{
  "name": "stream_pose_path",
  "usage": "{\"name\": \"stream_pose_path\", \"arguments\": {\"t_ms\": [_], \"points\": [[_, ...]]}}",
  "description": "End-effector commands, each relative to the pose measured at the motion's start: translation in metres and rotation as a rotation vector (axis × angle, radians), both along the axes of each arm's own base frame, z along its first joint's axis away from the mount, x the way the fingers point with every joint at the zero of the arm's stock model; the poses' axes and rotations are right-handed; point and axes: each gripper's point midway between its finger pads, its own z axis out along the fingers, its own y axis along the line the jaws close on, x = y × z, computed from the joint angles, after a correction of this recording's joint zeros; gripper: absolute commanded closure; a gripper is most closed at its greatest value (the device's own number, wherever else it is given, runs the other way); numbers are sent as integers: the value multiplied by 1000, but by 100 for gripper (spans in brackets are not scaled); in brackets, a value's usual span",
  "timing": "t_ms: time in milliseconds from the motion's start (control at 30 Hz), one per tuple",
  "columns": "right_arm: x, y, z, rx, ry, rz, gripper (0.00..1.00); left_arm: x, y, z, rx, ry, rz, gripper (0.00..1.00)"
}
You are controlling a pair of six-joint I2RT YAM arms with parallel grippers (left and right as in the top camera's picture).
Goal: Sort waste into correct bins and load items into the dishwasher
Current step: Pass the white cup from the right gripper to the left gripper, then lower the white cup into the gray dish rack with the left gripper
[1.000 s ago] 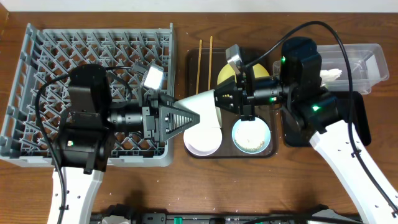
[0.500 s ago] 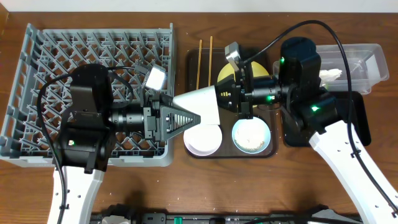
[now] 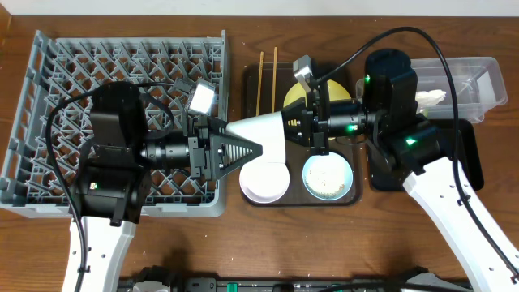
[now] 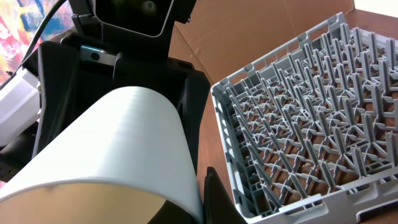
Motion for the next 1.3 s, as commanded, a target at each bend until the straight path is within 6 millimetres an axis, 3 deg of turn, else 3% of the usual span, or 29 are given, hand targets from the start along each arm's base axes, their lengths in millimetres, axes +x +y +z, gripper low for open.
{"name": "stream_pose_path", "arguments": {"t_ms": [0, 67, 100, 133, 233, 267, 300, 433, 633, 867, 967, 1267], "points": [[7, 3, -4, -20, 4, -38, 98, 11, 2, 3, 32, -37, 73, 30], [9, 1, -4, -20, 4, -45, 82, 20, 4, -2, 58, -36, 127, 30], [11, -1, -4, -20, 4, -52, 64, 24, 6, -5, 75, -33, 159, 30], [14, -4, -4, -22, 7, -64, 51, 31, 10, -11, 106, -33, 205, 30], [30, -22, -7, -37, 29, -137, 36, 50, 31, -40, 250, 8, 389, 30], [37, -30, -10, -49, 43, -176, 34, 55, 42, -52, 312, 24, 455, 30], [52, -47, -19, -85, 82, -267, 32, 61, 66, -71, 424, 71, 585, 30], [73, -82, -53, -212, 207, -465, 32, 58, 114, -92, 587, 137, 799, 30], [66, -100, -97, -412, 298, -569, 32, 31, 201, -110, 805, 275, 1177, 30], [56, -107, -125, -590, 292, -629, 31, -8, 302, -133, 902, 610, 1626, 29], [54, -102, -126, -601, 281, -620, 30, -9, 320, -147, 893, 718, 1661, 29], [48, -91, -130, -633, 258, -601, 28, 18, 346, -197, 853, 934, 1596, 29]]}}
